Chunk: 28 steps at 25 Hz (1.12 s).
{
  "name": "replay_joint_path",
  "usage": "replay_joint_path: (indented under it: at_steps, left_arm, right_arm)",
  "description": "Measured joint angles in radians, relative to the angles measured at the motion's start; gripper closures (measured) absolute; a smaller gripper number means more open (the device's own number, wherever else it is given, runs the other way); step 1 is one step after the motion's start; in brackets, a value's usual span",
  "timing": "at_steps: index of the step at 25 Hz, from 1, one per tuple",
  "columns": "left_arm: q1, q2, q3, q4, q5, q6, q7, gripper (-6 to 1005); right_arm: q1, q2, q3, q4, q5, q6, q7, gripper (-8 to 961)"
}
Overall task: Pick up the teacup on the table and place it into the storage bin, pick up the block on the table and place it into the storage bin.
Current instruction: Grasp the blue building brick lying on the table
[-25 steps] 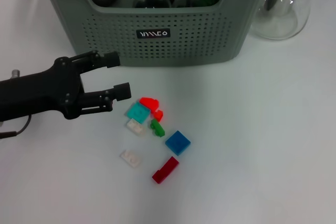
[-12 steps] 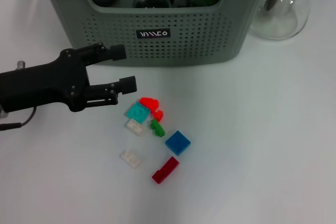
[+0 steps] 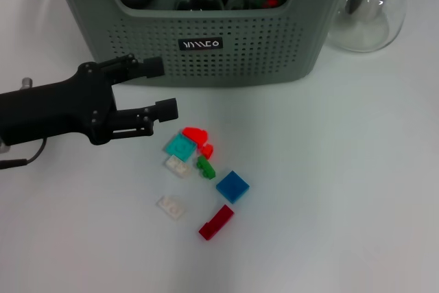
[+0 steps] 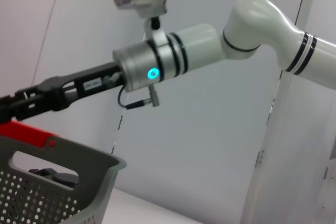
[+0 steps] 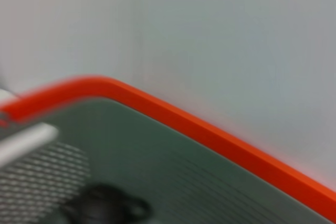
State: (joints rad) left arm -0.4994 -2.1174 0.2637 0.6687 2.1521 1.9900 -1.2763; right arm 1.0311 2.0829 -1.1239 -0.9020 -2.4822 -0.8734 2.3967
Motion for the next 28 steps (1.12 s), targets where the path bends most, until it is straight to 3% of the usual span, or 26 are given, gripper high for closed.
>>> replay_joint_path:
  at_steps: [6,7,11,18,21,28]
  left_arm:
    - [0.005,0.004,0.000,0.000,0.002,0.005,0.000,165]
    - [0.006,0.004,0.000,0.000,0.003,0.006,0.000,165]
    - [0.010,0.008,0.000,0.007,0.008,0.006,0.002,166]
    - [0.014,0.033,0.062,0.022,0.027,-0.002,0.038,167]
    - [0.020,0.033,0.109,0.059,0.067,-0.018,0.071,167]
    - [0.031,0.032,0.202,0.128,0.145,-0.059,0.100,169]
  right_arm:
    - [-0.106,-0.008,0.008,-0.218,0.249,-0.235,-0.109,257]
    - [-0.153,-0.016,0.012,-0.284,0.338,-0.326,-0.139,247]
    - [-0.231,-0.025,0.023,-0.368,0.440,-0.493,-0.165,248]
    - [-0.287,-0.025,0.039,-0.406,0.447,-0.751,-0.182,247]
    - [-0.294,-0.020,0.037,-0.399,0.405,-0.827,-0.142,247]
    - [-0.227,0.012,-0.064,-0.348,0.217,-0.863,0.107,249]
